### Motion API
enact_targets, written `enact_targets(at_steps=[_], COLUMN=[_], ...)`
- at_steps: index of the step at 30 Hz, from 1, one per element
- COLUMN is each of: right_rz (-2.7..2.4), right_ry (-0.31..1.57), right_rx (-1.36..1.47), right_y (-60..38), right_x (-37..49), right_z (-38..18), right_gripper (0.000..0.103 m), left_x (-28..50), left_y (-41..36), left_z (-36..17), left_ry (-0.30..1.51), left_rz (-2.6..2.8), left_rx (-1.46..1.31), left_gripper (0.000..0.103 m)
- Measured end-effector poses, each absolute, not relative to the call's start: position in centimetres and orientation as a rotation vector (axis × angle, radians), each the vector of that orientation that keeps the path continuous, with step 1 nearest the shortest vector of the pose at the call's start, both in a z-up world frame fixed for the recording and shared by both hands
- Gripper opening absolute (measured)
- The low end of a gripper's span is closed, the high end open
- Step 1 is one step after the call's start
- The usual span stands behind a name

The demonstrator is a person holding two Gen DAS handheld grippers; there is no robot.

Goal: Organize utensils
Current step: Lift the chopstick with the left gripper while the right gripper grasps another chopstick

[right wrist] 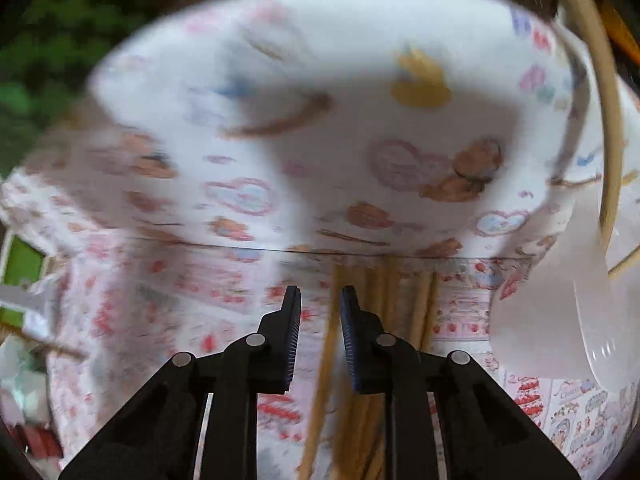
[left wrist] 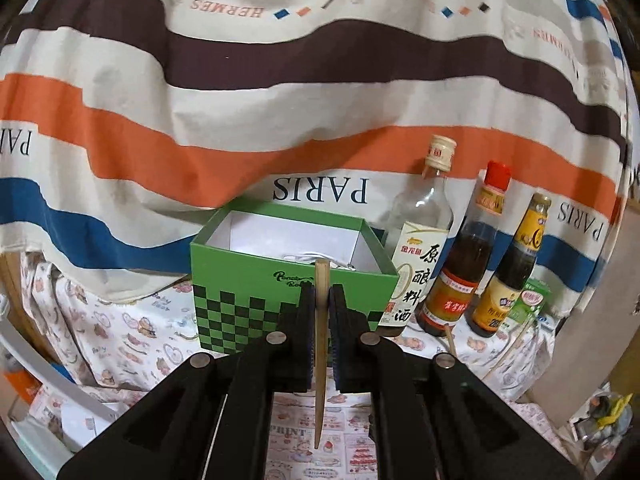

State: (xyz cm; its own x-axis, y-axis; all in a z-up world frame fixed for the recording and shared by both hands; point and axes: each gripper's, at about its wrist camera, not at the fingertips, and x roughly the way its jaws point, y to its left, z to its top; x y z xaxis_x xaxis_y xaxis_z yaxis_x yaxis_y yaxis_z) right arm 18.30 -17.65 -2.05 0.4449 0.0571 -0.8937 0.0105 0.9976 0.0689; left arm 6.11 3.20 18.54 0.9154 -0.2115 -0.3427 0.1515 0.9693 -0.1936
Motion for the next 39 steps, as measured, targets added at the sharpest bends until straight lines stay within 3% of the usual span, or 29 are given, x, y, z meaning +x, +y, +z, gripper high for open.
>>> enact_targets(at_steps=[5,13,15,17,23,28,39], right_rz=[0.043,-0.038,-0.031,-0.03,0.09,0.156,0.089], right_ry=[1.118,1.125,1.111,1.072,0.904,0.66,0.229], right_rx=[0.067,-0.013,-0.014,0.002,0.041,0.101,0.201], right_y=[-17.4,-15.5,-15.1,-15.0,-13.9,-14.7,-24.6], right_x=[19.1,19.9,19.8,19.3,15.4,10.2,0.0], right_z=[-2.7,-3.6,-3.7,-3.1,3.4,11.5,21.8], right_gripper=[0.015,0.014,0.008,0.008,0.008,0.008,0.008], left_x=[6.1,6.7,6.6,6.4,5.7,3.9,1.3], left_y=[4.1,4.5,4.1,3.7,3.6,2.3,-0.5], left_z=[18.6,18.3,18.3,18.4,19.0,20.2,21.6], left_ry=[0.38,0.396,0.394,0.389,0.414,0.37,0.268], left_rz=[-0.172,-0.14,-0.13,-0.101,-0.114,-0.127,-0.145], left_rx=[-0.183,-0.203,-0.188,-0.161,-0.179,-0.156,-0.13], left_gripper=[0.006,0.006,0.006,0.006,0.006,0.006,0.006])
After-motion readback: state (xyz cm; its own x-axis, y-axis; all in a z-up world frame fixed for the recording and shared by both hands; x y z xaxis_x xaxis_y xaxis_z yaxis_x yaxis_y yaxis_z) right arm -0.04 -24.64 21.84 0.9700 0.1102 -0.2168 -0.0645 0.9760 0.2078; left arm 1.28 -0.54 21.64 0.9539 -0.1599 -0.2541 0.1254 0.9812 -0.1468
